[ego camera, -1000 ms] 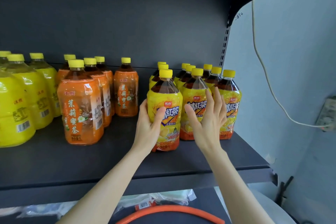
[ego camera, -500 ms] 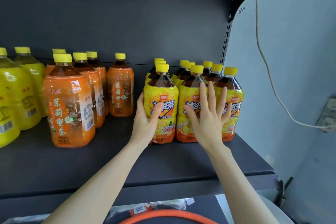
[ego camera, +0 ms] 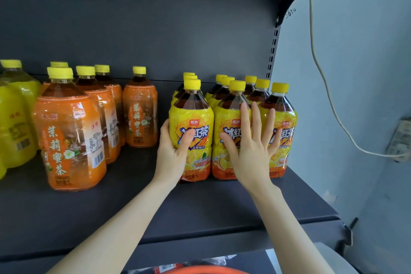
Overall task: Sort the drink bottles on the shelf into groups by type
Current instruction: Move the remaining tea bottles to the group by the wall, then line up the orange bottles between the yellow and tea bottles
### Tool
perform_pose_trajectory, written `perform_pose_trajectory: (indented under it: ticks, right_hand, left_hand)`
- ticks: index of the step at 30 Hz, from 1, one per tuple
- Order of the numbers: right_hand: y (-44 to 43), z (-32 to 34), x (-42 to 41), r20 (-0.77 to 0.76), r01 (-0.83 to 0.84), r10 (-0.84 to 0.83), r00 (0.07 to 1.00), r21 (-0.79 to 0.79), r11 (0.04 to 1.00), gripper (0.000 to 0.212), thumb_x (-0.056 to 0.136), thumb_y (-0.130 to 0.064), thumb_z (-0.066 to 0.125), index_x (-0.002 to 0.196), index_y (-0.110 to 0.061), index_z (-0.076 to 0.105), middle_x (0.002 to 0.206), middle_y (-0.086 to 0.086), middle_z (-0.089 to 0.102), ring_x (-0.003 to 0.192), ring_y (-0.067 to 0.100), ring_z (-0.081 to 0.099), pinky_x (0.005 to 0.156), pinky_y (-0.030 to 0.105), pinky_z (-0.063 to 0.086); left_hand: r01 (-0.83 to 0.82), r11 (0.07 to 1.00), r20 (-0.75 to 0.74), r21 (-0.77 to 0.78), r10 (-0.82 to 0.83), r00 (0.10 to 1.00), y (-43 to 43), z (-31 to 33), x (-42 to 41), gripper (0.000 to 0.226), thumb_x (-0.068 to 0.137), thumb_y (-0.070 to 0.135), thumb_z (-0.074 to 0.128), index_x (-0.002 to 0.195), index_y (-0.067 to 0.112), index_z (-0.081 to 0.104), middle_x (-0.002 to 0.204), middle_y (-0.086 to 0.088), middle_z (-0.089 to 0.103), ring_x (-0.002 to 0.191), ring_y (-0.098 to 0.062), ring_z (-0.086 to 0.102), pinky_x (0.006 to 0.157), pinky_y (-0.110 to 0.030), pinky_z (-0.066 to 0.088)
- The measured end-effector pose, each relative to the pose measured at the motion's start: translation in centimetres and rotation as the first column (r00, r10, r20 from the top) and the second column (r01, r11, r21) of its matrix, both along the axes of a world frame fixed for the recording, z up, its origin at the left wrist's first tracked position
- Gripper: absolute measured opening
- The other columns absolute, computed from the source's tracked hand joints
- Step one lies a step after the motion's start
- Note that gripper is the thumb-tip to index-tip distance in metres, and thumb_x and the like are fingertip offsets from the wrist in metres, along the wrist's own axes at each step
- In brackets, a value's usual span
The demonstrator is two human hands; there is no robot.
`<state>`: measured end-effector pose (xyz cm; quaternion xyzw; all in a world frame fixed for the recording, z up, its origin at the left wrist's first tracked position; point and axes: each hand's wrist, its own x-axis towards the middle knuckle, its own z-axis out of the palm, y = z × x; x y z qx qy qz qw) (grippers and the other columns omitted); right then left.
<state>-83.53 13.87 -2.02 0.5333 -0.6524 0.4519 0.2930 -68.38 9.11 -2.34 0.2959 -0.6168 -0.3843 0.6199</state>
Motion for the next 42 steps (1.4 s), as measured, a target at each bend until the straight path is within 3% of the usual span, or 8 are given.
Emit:
perform_pose_trajectory:
  ticks: [10,16,18,21,26,31,36,42]
  right_hand:
    - [1.2,0.8,0.6,0.029,-0.006,0.004,1.000,0.086,0.996,0.069,0.093,-0.061,0.032,0.152,-0.028,0.018,0.161,0.003,0.021,0.149,0.029,0.001,0.113,0.059,0.005]
    - [3.9,3.5,0.8,0.067,-0.068,0.049,0.997,0.316,0.946,0.072,0.095,-0.048,0.048,0.154,-0.030,0.009,0.163,-0.001,0.006,0.149,0.027,-0.013,0.117,0.053,0.001]
    - [4.8,4.7,1.2,0.129,-0.108,0.068,0.989,0.337,0.935,0.068,0.096,-0.044,0.050,0.153,-0.026,0.018,0.162,0.001,0.012,0.150,0.028,-0.005,0.117,0.052,0.008]
    - [5.9,6.6,2.5,0.202,-0.174,0.123,0.972,0.260,0.950,0.049,0.095,-0.035,0.054,0.139,-0.014,0.047,0.152,0.007,0.038,0.138,0.032,0.033,0.105,0.047,0.035]
    - [7.8,10.5,7.0,0.191,-0.270,0.244,0.951,0.124,0.955,0.034,0.096,-0.032,0.054,0.120,-0.009,0.062,0.123,0.006,0.061,0.110,0.026,0.058,0.084,0.036,0.048]
    - [8.7,13.4,15.8,0.168,-0.370,0.365,0.916,-0.003,0.929,0.028,0.095,-0.032,0.056,0.111,-0.011,0.066,0.110,0.004,0.065,0.099,0.021,0.062,0.080,0.032,0.048]
    - [8.9,12.4,27.6,0.218,-0.477,0.491,0.843,-0.118,0.871,0.021,0.093,-0.029,0.058,0.100,-0.012,0.069,0.098,0.004,0.068,0.093,0.023,0.065,0.083,0.044,0.051]
    - [7.8,9.1,40.3,0.239,-0.573,0.574,0.783,-0.080,0.816,0.018,0.092,-0.029,0.056,0.091,-0.016,0.068,0.090,-0.002,0.068,0.083,0.014,0.062,0.076,0.037,0.051]
  left_hand:
    - [-0.033,0.998,0.119,0.058,0.026,0.993,0.9,0.7,0.7,0.066,0.084,0.044,0.053,0.143,0.023,0.031,0.116,0.012,0.056,0.098,0.002,0.057,0.076,-0.013,0.047]
    - [-0.087,0.982,0.290,0.169,0.035,0.956,3.0,3.1,2.6,0.060,0.085,0.044,0.061,0.135,0.019,0.041,0.125,0.002,0.058,0.105,-0.011,0.055,0.085,-0.027,0.047]
    - [-0.143,0.983,0.400,0.117,0.085,0.913,3.9,4.2,3.7,0.050,0.086,0.039,0.063,0.129,0.015,0.049,0.119,0.000,0.061,0.102,-0.011,0.056,0.081,-0.023,0.047]
    - [-0.239,0.971,0.529,-0.033,0.219,0.819,5.3,6.3,6.0,0.033,0.090,0.033,0.060,0.115,0.012,0.061,0.100,0.003,0.062,0.092,-0.012,0.059,0.066,-0.015,0.043]
    - [-0.235,0.952,0.506,-0.197,0.304,0.807,7.8,10.4,11.5,0.018,0.089,0.030,0.060,0.099,0.017,0.067,0.090,0.001,0.070,0.085,-0.013,0.065,0.080,-0.033,0.053]
    - [-0.280,0.870,0.426,-0.407,0.451,0.784,10.9,13.4,20.7,0.012,0.088,0.029,0.062,0.096,0.021,0.066,0.084,0.009,0.067,0.077,0.005,0.060,0.064,-0.003,0.042]
    - [-0.283,0.854,0.395,-0.436,0.464,0.793,12.8,13.0,33.6,0.008,0.087,0.027,0.063,0.091,0.022,0.067,0.083,0.013,0.068,0.078,0.000,0.062,0.071,-0.013,0.047]
    - [-0.341,0.866,0.340,-0.366,0.466,0.817,12.6,10.9,46.6,0.008,0.087,0.024,0.062,0.083,0.029,0.066,0.080,0.012,0.070,0.077,-0.006,0.066,0.075,-0.022,0.051]
